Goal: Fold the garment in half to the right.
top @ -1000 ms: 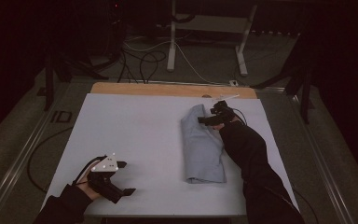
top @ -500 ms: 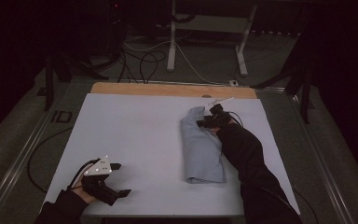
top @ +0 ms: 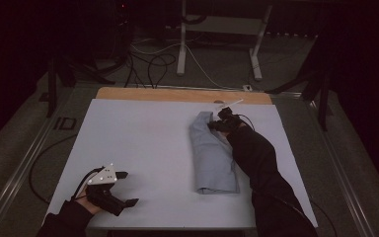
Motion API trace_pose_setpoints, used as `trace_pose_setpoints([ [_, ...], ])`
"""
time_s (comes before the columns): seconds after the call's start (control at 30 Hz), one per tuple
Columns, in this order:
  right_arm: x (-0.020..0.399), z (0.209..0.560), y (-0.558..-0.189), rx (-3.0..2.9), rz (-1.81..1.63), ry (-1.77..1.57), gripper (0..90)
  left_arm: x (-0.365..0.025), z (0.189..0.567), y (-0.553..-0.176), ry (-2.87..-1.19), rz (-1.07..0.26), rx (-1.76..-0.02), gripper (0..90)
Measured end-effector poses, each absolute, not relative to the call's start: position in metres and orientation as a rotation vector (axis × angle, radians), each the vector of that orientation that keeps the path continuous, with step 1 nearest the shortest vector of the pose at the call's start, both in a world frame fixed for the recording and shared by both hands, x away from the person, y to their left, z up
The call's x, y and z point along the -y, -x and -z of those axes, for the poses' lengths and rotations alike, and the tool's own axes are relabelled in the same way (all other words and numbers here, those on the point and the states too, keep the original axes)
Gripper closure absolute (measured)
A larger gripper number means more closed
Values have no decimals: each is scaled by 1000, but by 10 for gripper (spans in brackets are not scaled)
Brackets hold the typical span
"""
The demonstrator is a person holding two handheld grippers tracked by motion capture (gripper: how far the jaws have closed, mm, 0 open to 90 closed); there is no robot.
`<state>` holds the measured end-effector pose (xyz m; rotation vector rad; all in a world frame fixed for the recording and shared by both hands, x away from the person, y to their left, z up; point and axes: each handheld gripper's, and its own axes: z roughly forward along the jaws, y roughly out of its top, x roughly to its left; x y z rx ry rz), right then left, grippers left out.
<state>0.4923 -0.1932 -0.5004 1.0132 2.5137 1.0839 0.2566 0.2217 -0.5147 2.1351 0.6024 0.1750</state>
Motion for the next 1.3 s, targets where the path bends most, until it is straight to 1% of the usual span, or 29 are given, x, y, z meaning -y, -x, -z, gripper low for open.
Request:
trace_pose_setpoints([
  [0.37,205,515,-504,-2477,-967,-1141,851,-223,515,-257,-2121,-175,-606,5],
  [0.53,204,521,-506,-2455,-951,-1165,781,-224,514,-257,-2119,-178,-604,5],
  [0.57,204,521,-506,-2451,-950,-1165,755,-224,514,-257,-2119,-179,-604,5],
  [0.6,204,521,-506,-2448,-947,-1167,703,-224,514,-257,-2120,-177,-603,5],
  [0.63,204,520,-506,-2448,-950,-1164,682,-224,514,-257,-2121,-177,-603,5],
  [0.67,205,518,-506,-2448,-948,-1160,644,-224,514,-257,-2122,-179,-604,5],
  [0.7,205,517,-505,-2446,-963,-1161,583,-224,514,-257,-2121,-179,-604,5],
  [0.87,206,501,-501,-2452,-1020,-1132,339,-224,513,-256,-2120,-184,-600,5],
  [1.0,206,486,-493,-2464,-1113,-1098,169,-224,512,-256,-2118,-190,-596,5],
  [1.1,204,476,-484,-2483,-1151,-1070,148,-225,512,-256,-2115,-192,-597,5],
  [1.3,196,461,-455,-2515,-1201,-978,154,-225,511,-255,-2116,-194,-594,5],
])
